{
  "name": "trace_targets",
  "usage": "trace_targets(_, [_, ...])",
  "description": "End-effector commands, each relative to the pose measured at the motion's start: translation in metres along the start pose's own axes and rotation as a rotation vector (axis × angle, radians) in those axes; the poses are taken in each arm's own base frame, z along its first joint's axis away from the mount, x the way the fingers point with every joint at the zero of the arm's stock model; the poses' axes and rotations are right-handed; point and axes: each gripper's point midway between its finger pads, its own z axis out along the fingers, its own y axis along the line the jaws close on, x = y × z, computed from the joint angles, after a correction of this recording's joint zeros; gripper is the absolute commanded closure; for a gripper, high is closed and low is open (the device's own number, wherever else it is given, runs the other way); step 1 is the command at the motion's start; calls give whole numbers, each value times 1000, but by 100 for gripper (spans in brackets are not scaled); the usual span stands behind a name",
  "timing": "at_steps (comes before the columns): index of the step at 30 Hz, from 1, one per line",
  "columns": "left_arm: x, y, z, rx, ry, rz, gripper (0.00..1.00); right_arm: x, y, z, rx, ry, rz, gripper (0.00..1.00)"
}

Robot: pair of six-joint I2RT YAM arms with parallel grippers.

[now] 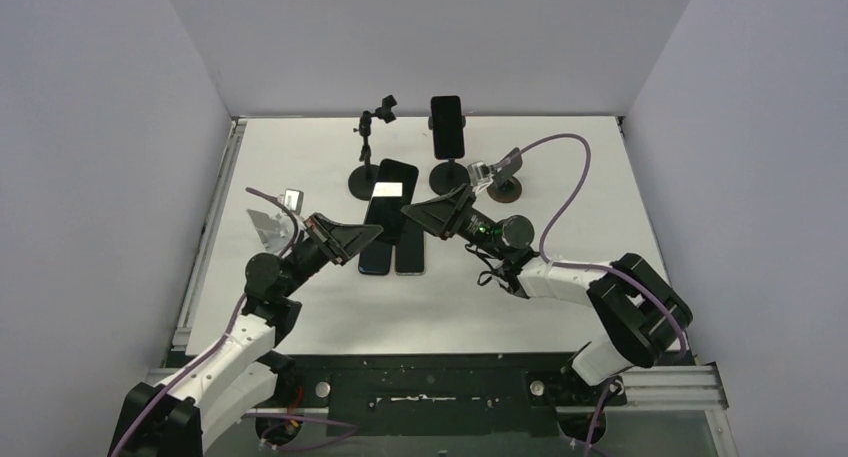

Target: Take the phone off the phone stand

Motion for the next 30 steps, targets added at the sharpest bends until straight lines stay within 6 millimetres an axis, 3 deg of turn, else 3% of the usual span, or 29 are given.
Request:
trace_targets(1, [-3,-40,-3,151,-10,95,100,-4,50,11,-195,15,-32,44])
trace_targets(14, [0,-33,-7,138,-12,94,100,6,51,17,-235,43,-3,60])
trace_targets(30, [2,-29,-11,130,-13,93,100,11,48,18,-252,57,26,90])
